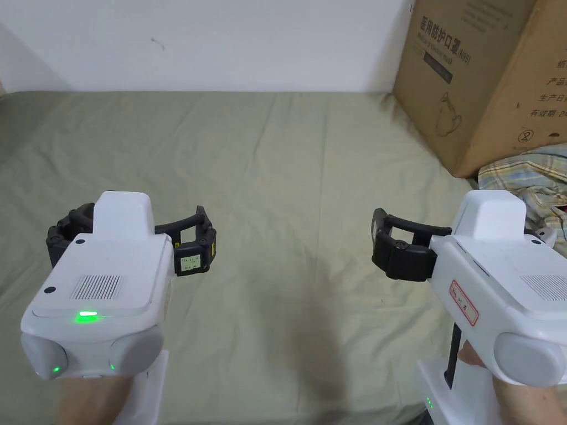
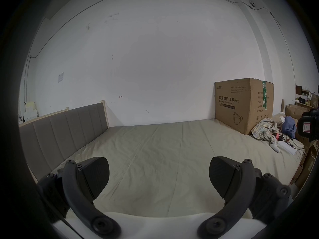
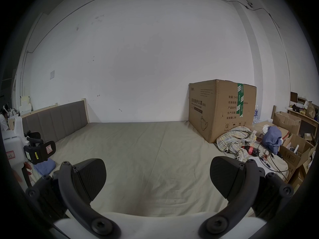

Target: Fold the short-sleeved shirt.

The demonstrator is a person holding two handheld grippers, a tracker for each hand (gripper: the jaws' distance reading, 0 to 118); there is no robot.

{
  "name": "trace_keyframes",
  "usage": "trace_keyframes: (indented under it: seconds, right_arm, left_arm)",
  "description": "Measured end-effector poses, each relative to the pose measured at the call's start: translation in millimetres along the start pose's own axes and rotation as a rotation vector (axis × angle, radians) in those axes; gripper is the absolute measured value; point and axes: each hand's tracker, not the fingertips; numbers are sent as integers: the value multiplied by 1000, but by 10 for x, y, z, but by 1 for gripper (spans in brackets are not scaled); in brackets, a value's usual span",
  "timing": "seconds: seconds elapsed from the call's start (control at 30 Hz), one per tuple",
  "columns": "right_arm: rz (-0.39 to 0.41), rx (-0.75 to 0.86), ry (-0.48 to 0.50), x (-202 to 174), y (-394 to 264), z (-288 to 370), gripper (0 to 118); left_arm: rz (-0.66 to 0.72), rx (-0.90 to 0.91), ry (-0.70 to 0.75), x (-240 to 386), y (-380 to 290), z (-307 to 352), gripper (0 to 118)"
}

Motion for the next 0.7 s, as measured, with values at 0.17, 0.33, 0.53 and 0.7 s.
trace_keyframes:
  seconds: [0.17, 0.33, 0.53, 0.7]
  right_arm:
    - [1, 1, 0, -13, -3, 13, 118]
    - [-1, 2, 1, 1, -6, 13, 118]
    - [3, 1, 5, -15, -3, 24, 118]
    - [7, 1, 4, -24, -3, 27, 118]
  left_arm:
    - [0, 1, 0, 5, 1, 6, 118]
    - [2, 0, 0, 17, -7, 16, 118]
    - [2, -1, -2, 29, -7, 14, 118]
    - [3, 2, -2, 32, -4, 13, 118]
